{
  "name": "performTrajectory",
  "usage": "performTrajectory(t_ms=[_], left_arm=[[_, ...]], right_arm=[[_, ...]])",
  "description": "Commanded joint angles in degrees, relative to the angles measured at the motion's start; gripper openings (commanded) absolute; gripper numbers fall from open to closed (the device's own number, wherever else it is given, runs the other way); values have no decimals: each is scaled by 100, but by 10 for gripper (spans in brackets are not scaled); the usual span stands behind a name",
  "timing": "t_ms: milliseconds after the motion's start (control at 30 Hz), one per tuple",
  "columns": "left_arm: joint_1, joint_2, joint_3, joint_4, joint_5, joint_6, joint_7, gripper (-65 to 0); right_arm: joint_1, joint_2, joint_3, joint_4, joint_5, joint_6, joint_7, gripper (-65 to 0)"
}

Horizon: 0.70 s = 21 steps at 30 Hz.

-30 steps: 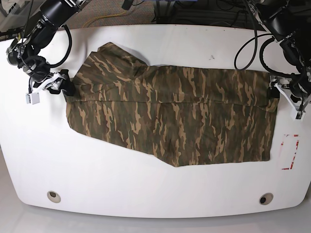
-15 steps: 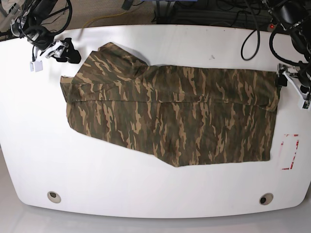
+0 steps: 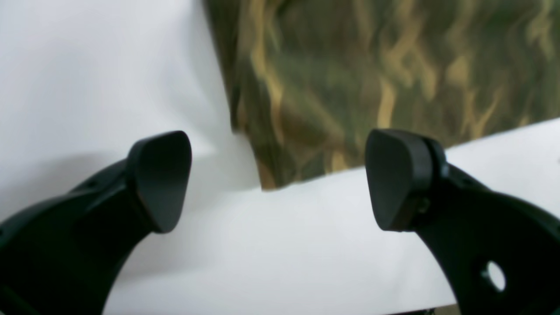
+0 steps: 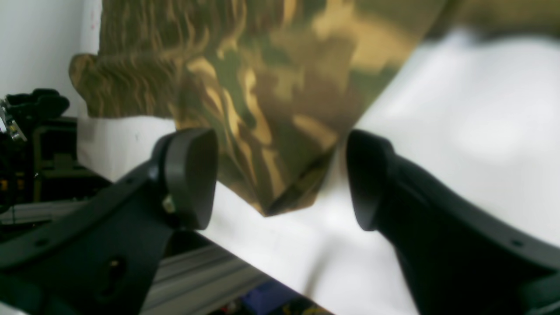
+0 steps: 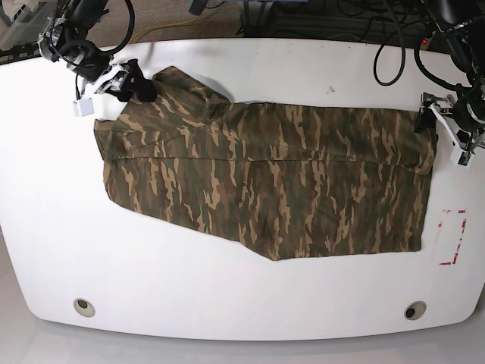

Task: Fold the T-shirt properly
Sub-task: 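Release the right gripper and grasp the bunched shirt corner beside it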

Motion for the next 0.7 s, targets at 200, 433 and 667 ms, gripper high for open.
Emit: performTrajectory(t_ms=[200, 433, 667], left_arm=[[-150, 9, 309, 94, -34, -3, -251, -71], [-299, 220, 635, 94, -34, -3, -462, -71], [-291, 308, 1030, -82, 283, 300, -1007, -71]], right_arm=[[40, 6, -564, 72, 113, 10, 352, -282], [40, -11, -925, 63, 105, 10, 704, -595], [-40, 59, -898, 151, 149, 10, 668, -650]])
